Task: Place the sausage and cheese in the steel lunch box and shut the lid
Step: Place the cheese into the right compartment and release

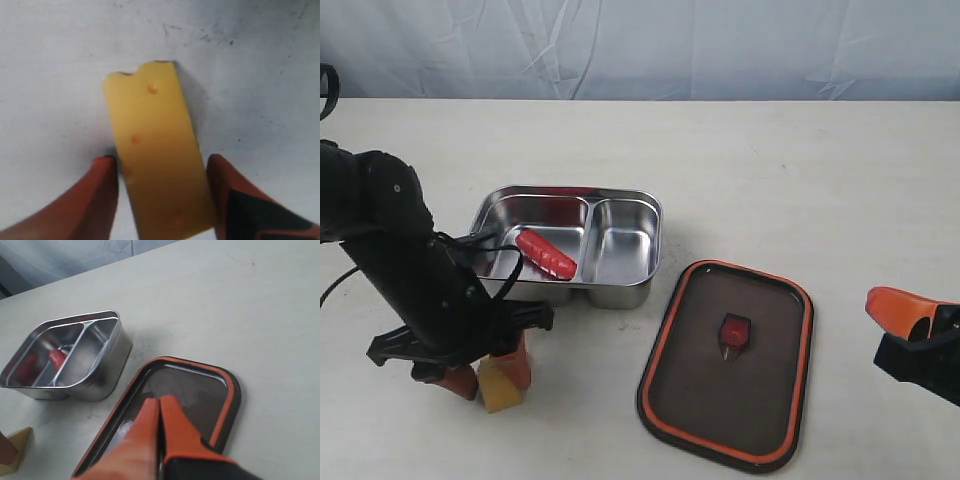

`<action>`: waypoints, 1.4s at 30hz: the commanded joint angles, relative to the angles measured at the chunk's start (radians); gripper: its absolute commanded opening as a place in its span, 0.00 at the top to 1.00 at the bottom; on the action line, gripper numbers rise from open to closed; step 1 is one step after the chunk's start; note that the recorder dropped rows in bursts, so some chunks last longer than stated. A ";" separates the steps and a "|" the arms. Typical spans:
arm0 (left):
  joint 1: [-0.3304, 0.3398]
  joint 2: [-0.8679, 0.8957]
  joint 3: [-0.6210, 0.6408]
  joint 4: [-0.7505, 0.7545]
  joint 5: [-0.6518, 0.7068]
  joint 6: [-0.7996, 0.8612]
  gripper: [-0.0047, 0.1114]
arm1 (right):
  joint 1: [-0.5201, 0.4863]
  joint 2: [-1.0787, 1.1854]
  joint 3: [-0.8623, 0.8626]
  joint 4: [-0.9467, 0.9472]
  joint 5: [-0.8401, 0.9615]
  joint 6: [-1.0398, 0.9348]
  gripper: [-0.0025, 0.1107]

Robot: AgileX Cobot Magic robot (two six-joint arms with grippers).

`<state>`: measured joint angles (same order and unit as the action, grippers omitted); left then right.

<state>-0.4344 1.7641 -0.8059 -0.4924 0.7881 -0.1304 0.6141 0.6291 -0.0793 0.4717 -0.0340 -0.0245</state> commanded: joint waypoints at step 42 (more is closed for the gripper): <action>-0.116 0.086 -0.395 -0.037 -0.240 0.526 0.39 | 0.004 -0.007 0.003 -0.018 0.006 -0.003 0.99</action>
<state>-0.5464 1.8540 -1.1950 -0.5182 0.5418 0.3554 0.6141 0.6291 -0.0793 0.4632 -0.0298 -0.0245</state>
